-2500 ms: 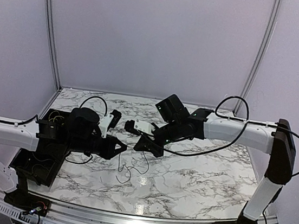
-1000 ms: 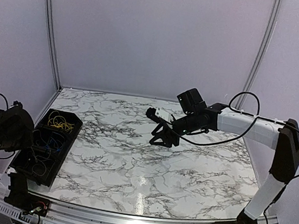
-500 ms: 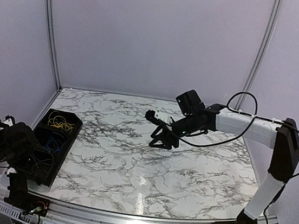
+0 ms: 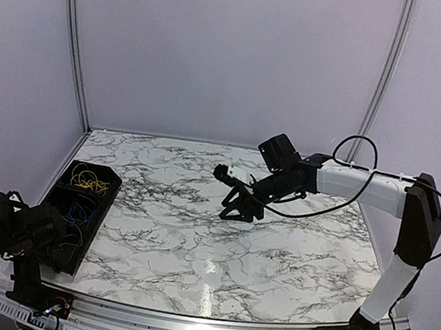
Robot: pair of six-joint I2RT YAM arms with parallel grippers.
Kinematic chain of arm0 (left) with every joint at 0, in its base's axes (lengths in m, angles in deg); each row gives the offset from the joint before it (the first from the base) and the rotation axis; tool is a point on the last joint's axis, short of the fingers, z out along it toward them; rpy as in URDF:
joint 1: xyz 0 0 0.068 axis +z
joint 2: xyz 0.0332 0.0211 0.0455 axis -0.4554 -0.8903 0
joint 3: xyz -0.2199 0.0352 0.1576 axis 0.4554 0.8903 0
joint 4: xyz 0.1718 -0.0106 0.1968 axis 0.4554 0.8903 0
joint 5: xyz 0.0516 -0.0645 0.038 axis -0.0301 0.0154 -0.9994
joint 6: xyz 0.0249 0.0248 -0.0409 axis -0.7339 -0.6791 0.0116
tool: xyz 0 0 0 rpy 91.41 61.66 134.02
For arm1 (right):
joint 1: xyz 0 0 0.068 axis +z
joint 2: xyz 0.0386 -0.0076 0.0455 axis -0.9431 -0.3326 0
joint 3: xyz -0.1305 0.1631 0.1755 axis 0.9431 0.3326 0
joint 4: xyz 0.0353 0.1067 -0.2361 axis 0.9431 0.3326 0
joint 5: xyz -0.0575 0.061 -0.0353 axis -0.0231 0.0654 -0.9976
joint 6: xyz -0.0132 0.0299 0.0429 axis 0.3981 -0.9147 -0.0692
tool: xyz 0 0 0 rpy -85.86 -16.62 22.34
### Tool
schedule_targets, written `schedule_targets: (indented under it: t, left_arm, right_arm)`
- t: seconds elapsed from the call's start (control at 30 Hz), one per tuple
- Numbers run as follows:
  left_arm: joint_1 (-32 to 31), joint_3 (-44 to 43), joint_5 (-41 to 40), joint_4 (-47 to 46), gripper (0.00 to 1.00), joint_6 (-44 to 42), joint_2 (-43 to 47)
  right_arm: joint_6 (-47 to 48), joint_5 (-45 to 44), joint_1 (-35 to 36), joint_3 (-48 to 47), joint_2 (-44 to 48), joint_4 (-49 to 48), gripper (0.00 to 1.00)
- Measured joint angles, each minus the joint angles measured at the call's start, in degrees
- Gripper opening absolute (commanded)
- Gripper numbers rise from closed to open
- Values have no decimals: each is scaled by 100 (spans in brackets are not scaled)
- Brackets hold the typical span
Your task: Untangle the cables
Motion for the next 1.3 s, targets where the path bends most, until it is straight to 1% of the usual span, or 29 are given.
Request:
schedule_targets:
  t: [0.1, 0.13, 0.17, 0.23, 0.27, 0.4, 0.6, 0.67, 0.8, 0.87, 0.97, 1.03, 1.1, 1.2, 1.3]
  left_arm:
    - [0, 96, -140, -50, 11, 282, -74]
    - [0, 111, -177, -59, 16, 363, -142]
    - [2, 125, -201, -74, 24, 424, -232]
    - [2, 129, -249, -85, 42, 540, -470]
    - [4, 129, -249, -94, 45, 525, -570]
    - [7, 105, -352, -144, 51, 542, -841]
    - [28, -323, -651, -140, 53, 282, -741]
    - [28, -551, -776, -138, 55, 98, -743]
    - [35, -953, -1034, -107, 56, -284, -831]
    - [37, -1145, -1165, -107, 54, -555, -951]
    - [44, -1314, -1213, -341, 48, -1399, -1172]
    - [50, -1377, -1047, -710, 48, -2164, -1410]
    - [55, -1401, -813, -984, 48, -2588, -1709]
    - [46, -1403, -332, -1298, 49, -2852, -2402]
    - [-59, -1403, 103, -1565, 55, -2865, -3182]
  right_arm:
    - [0, 33, 0, 0, -44, 20, 48]
    - [2, 44, 0, 0, -57, 22, 48]
    - [2, 52, 0, 0, -68, 24, 48]
    - [2, 66, 0, 0, -96, 33, 48]
    - [2, 68, 0, 0, -103, 37, 48]
    - [2, 81, 0, 0, -122, 61, 48]
    - [4, 81, 0, 0, -125, 109, 48]
    - [7, 83, 0, 0, -127, 116, 48]
    - [9, 83, 0, 0, -129, 140, 48]
    - [9, 83, 0, 0, -129, 144, 48]
    - [9, 83, 0, 0, -131, 146, 48]
    - [9, 85, 0, 0, -142, 146, 48]
    - [11, 85, 0, 0, -162, 146, 48]
    - [11, 85, 0, 0, -195, 160, 48]
    - [13, 85, 0, 0, -205, 190, 48]
